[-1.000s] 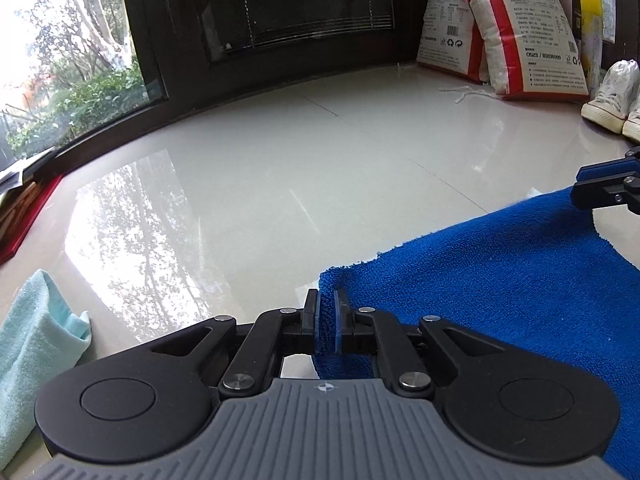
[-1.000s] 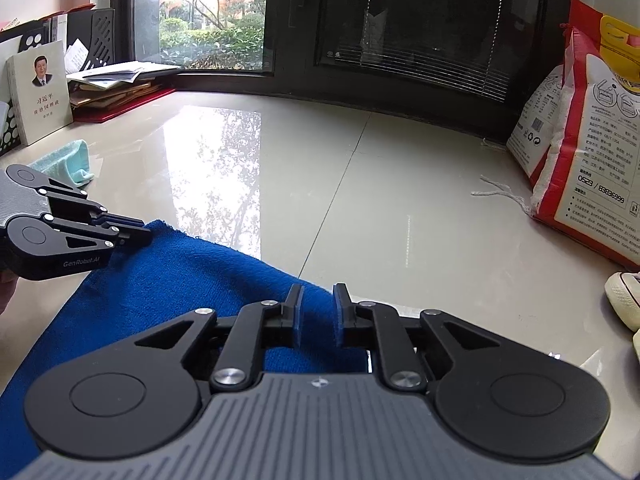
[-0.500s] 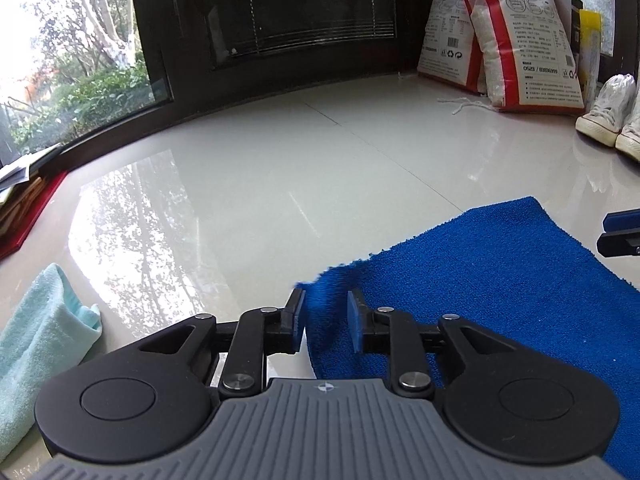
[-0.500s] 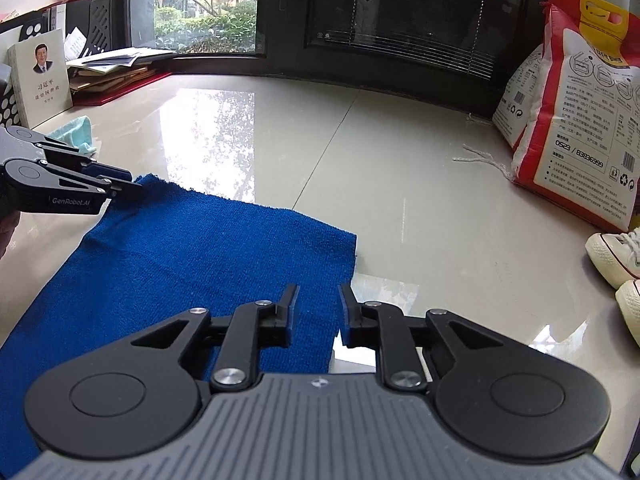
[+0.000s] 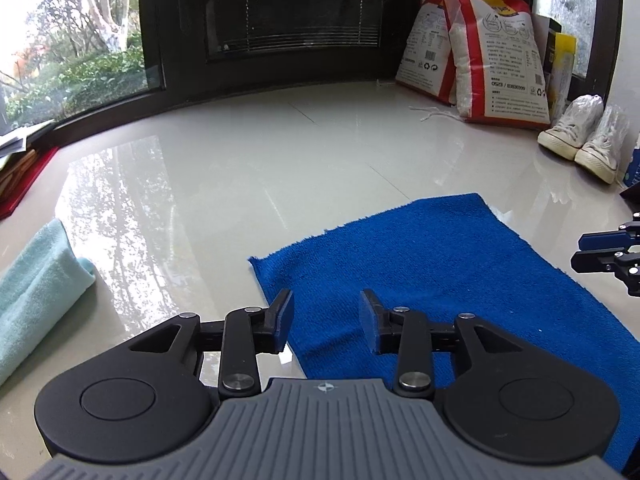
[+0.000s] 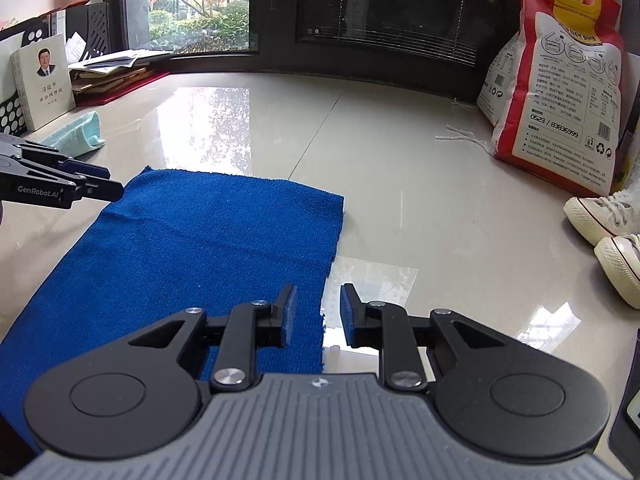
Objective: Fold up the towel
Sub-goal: 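Move both open grippers back to the towel's short edge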
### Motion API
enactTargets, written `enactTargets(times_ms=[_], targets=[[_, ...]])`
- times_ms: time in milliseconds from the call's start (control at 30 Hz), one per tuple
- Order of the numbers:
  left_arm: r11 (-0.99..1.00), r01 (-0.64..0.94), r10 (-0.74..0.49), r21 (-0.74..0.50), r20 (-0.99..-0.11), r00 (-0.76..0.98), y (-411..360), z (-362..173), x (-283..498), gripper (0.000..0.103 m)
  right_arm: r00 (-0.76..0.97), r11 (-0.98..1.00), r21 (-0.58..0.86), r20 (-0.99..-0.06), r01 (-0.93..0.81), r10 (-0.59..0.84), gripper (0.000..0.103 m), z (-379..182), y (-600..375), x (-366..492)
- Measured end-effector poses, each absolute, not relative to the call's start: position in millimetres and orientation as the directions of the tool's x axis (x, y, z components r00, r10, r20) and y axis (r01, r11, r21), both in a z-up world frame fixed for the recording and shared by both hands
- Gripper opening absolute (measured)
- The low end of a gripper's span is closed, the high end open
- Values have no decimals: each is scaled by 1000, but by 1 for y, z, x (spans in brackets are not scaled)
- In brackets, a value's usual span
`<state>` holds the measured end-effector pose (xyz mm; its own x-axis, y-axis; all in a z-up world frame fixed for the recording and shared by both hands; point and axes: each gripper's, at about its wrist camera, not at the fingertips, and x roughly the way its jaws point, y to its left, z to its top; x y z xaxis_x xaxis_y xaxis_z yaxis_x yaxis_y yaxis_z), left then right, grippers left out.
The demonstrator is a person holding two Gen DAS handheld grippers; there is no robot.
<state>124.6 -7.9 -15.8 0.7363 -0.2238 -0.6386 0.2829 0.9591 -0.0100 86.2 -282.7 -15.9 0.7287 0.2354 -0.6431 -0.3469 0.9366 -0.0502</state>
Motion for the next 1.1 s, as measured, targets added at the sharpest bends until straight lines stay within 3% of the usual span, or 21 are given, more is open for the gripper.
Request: enactTargets(times_ms=[600, 867, 1100], targets=[[923, 385, -305, -14, -636, 709, -31, -14, 36, 41, 707, 923, -31, -652, -385, 273, 29, -14, -293, 27], [928, 371, -287, -14, -662, 693, -24, -20, -5, 42, 687, 913, -26, -667, -407, 287, 36, -17, -300, 3], [932, 363, -265, 7, -670, 694, -24, -22, -32, 45, 673, 905, -15, -674, -424, 304, 36, -20, -305, -15]])
